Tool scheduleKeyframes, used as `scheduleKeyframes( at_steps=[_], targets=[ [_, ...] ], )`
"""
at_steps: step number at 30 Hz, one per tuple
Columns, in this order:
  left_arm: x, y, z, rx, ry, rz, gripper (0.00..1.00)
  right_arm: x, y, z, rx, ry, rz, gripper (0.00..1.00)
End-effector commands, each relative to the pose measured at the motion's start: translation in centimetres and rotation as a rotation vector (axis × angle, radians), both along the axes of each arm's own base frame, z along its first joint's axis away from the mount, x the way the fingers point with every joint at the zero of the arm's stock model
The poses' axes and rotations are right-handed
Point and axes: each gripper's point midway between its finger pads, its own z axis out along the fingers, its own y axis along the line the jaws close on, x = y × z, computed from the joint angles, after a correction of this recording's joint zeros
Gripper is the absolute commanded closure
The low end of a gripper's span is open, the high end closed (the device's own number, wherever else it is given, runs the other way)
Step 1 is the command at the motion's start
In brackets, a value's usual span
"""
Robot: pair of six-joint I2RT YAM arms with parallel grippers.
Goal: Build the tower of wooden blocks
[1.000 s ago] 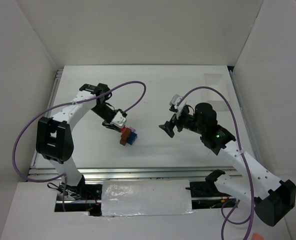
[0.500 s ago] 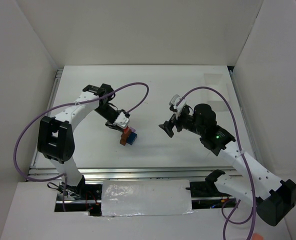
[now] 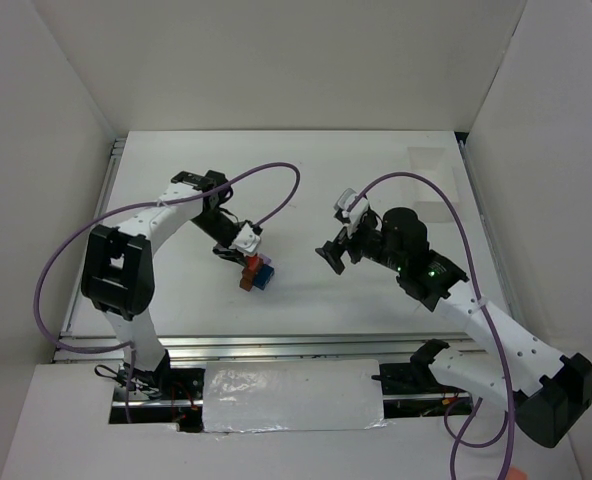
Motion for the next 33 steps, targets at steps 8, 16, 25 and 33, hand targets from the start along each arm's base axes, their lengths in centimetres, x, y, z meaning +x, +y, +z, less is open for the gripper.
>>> scheduleKeyframes(
  at_steps=[8,16,25,33],
  targets=[
    [0.2,-0.5,-0.6,-0.045,0.061,0.005,1.0,0.6,0.4,3.2,0.03,-0.066,-0.025,0.0],
    [0.3,-0.2,-1.0,-0.04,0.065,0.003,1.0,0.7,0.7,2.9,0.016,-0.057,-0.03,0.0],
    [0.5,-0.4,-1.0,-0.054,0.067,0.009,1.0,0.6,0.9,3.2,0.01,-0.056,-0.032,0.0],
    [0.8,-0.4,-1.1,-0.058,0.063,0.018,1.0,0.5,1.1,3.0,-0.001,-0.052,-0.03,0.0]
  ],
)
